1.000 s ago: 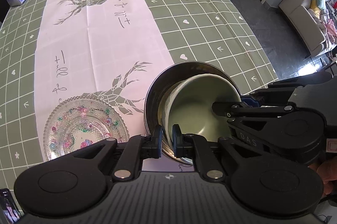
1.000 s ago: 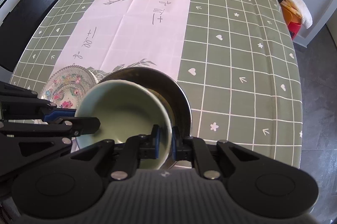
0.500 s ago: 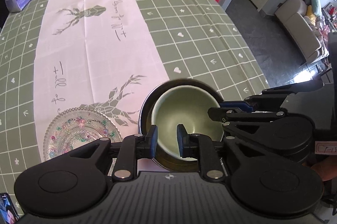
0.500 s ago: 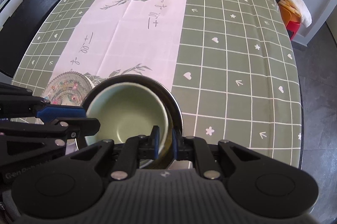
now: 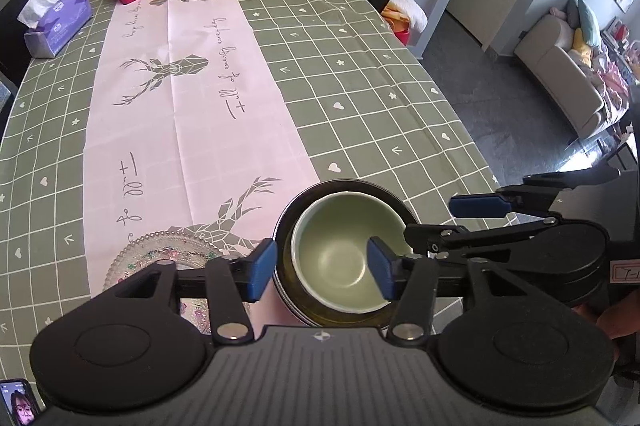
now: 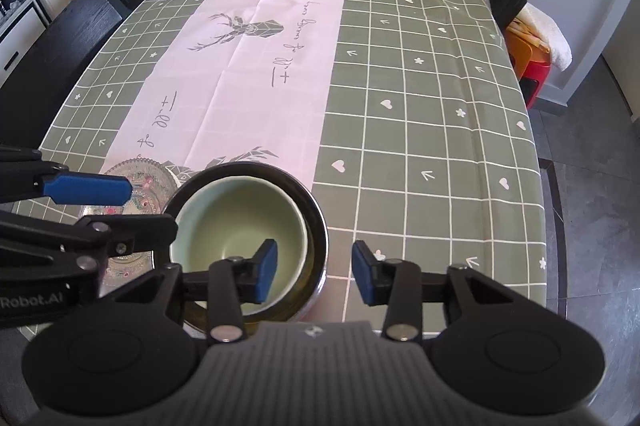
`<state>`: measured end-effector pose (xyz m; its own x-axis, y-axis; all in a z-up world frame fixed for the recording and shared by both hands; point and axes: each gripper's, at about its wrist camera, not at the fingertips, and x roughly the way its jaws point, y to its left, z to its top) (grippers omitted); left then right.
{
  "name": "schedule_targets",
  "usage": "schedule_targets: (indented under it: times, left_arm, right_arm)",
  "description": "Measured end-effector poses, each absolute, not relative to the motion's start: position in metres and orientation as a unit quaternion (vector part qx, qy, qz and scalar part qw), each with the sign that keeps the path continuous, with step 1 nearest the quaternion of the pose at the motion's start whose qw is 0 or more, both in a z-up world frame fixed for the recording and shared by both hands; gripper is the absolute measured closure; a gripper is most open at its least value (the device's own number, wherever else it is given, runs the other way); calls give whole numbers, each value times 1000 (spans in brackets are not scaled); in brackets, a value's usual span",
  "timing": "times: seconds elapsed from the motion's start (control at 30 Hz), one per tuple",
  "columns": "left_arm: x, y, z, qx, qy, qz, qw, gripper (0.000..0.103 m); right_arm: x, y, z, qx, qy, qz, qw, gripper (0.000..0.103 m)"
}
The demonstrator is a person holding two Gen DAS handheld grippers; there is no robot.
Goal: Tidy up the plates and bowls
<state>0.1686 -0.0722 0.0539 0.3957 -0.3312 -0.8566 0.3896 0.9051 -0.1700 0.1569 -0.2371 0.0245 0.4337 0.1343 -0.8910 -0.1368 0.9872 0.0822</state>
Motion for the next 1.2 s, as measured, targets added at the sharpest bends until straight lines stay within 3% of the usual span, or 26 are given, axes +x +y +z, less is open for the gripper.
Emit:
schedule_targets:
  times: [0.2,0.77,1.2]
  left_arm:
    - [165,-55,44,-5,509,-214,834,31]
    - [185,-16,-30,-151,539,-194,805,30]
    - [196,-28,-57,-165,566,-200,783,34]
  right_arm:
    - [143,-249,24,35,517,74,852,43]
    - [149,-276,-36,207,551,56,807,42]
    - [172,-276,-70,242,583,70,773,43]
